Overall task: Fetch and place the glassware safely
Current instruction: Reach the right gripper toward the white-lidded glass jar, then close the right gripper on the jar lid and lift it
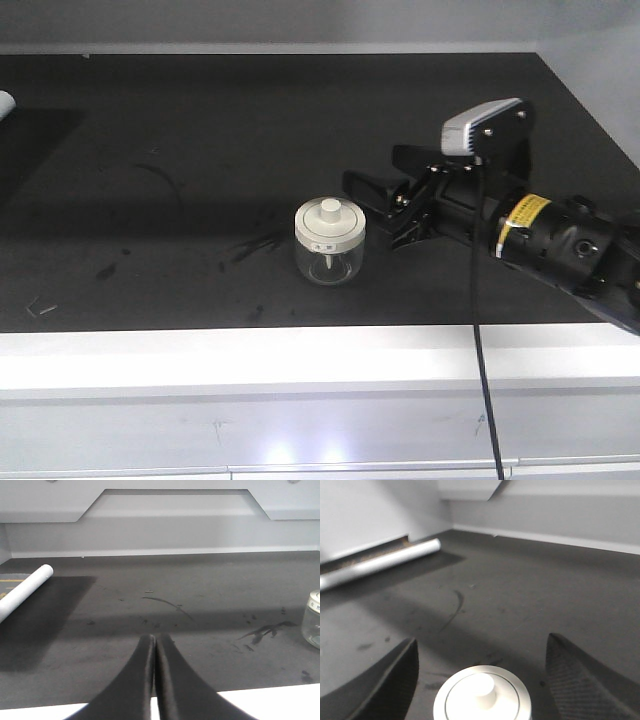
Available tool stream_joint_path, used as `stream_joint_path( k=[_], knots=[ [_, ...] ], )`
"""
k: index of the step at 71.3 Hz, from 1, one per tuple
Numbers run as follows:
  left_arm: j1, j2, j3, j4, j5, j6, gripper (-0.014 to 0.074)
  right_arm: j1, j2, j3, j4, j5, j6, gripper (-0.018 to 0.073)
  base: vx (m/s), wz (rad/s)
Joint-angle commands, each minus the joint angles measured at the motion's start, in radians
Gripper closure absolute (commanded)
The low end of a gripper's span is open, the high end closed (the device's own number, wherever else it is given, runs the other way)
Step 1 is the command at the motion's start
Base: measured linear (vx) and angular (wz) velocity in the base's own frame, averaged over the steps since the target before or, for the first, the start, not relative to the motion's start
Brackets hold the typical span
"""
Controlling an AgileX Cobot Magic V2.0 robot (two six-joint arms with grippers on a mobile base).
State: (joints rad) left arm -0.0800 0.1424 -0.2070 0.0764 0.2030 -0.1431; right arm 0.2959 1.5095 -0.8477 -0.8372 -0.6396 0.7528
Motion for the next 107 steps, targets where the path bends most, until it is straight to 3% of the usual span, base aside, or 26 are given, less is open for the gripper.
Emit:
stream_joint_path(
  k=[1,11,29,65,89,107],
  knots=[
    [-0.005,0.01,-0.03,-0.009,-0.069,-0.008,0.0603,0.002,0.012,-0.069,-0.05,-0.077,0.023,0.0043,0.0,0.0],
    [-0.005,0.01,-0.03,-0.009,-0.069,-0.008,0.0603,0.002,0.072,-0.094,-0.091,-0.113,0.048,0.0043,0.0,0.0],
    [-0.005,0.01,-0.03,-0.009,-0.069,-0.008,0.0603,0.002,0.166,-0.094,-0.082,-0.203,-0.004,0.0043,0.0,0.0],
    [-0.005,0.01,-0.03,-0.009,-0.069,-0.008,0.0603,0.002,0.264,-0.143,-0.089,-0.204,-0.019,0.0062,0.0,0.0],
    [-0.005,0.01,-0.03,-0.009,-0.069,-0.008,0.0603,0.002,0.301,-0.143,-0.096,-0.209,-0.036,0.0261,0.0,0.0],
    [-0.005,0.01,-0.03,-0.009,-0.069,-0.008,0.0603,0.002,0.301,-0.143,-0.109,-0.208,-0.037,0.0569,0.0,0.0]
  ],
)
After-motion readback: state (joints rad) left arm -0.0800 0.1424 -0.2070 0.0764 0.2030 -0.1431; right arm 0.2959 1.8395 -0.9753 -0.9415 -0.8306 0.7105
